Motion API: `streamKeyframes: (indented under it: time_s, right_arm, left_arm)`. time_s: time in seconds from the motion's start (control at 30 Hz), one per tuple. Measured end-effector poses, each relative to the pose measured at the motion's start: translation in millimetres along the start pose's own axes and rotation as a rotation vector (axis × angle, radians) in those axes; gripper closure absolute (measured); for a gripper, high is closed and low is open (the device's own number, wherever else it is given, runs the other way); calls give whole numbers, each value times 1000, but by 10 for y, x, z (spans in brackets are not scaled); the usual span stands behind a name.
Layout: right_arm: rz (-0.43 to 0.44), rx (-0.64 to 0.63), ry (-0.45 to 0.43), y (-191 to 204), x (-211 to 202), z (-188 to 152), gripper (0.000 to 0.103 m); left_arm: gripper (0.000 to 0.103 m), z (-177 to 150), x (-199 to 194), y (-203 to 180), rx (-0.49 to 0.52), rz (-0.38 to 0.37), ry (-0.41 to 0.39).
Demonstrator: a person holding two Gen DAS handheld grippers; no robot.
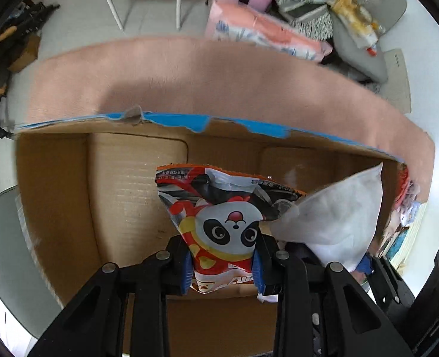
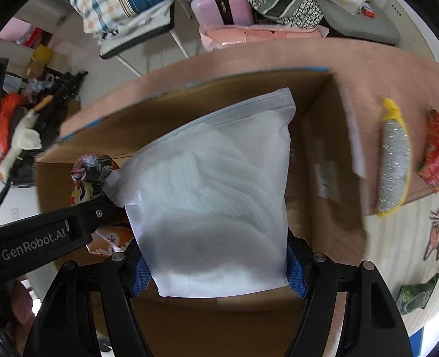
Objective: Organize soft objects
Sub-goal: 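Carry both items into the cardboard box and open both grippers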
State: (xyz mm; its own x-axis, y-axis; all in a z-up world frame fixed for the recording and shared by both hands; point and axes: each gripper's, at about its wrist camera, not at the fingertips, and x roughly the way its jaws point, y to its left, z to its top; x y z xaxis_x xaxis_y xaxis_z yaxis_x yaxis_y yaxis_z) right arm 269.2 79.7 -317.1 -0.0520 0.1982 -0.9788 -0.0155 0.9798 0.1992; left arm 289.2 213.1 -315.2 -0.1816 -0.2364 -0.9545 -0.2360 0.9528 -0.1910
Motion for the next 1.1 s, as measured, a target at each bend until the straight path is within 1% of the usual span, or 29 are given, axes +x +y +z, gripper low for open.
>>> streamKeyframes:
  time_s: [0.1,0.27,0.37,0.4,0.47,0.5,0.53,0.57,0.6,0.63,0.7,0.73,0.77,0.83,0.9,0.93,0.97,1.03,1.07,1.1]
  right_arm:
    - [-29,-11,29,-16,282,104,28]
    - [-51,-19,55,11,521,163,27]
    - [-44,-15,73,41,592,152,21]
    - [-42,-12,69,40,594,154,17]
    - [-31,-16,59,56,564,159,15]
    - [-27,-19,52,78,532,148,13]
    - [-28,-19,45,96,501,131,12]
    - [-25,-22,42,123,460,113,9]
    - [-19,-28,39,157,410,90,6]
    - [-27,-40,34,198,349,53,0]
    - [-64,-64,12,249,211,-39,0]
    - [-77,-72,4,273,155,-83,0]
    - [-85,-81,-5,290,83,-134,0]
    - [-120,-99,-32,328,-59,-252,0]
    - [-149,-116,-56,265,-194,-316,0]
    - [-158,-121,-66,237,-278,-411,0]
    - [-162,-120,-70,191,-354,-434,0]
    - [-155,-133,-84,139,-516,-590,0]
    - [-163,-140,-92,111,-540,-632,0]
    - [-170,-148,-109,119,-605,-716,0]
  left_arm:
    - [75,93,190,60,7,-20,44]
    - [74,178,359,66,27,-19,75]
    - [73,150,345,39,29,-5,79]
    - [71,126,307,20,43,11,72]
    - [65,111,252,-12,42,25,58]
    - [58,84,192,10,36,19,43]
    - [48,60,135,28,33,25,26]
    - [42,23,50,41,26,35,1]
    - [33,-25,-42,49,25,49,-26]
    - [26,-71,-120,53,30,67,-52]
    - [21,-187,-259,78,37,102,-92]
    - [13,-255,-313,109,34,107,-108]
    - [10,-341,-370,142,31,111,-124]
    - [9,-509,-489,196,33,128,-169]
    - [9,-704,-585,240,42,159,-219]
    - [5,-721,-607,273,44,166,-236]
    - [3,-849,-667,275,48,178,-263]
    - [1,-955,-694,296,54,177,-296]
    - [1,-950,-682,265,55,172,-303]
    - [1,-1085,-733,269,55,168,-326]
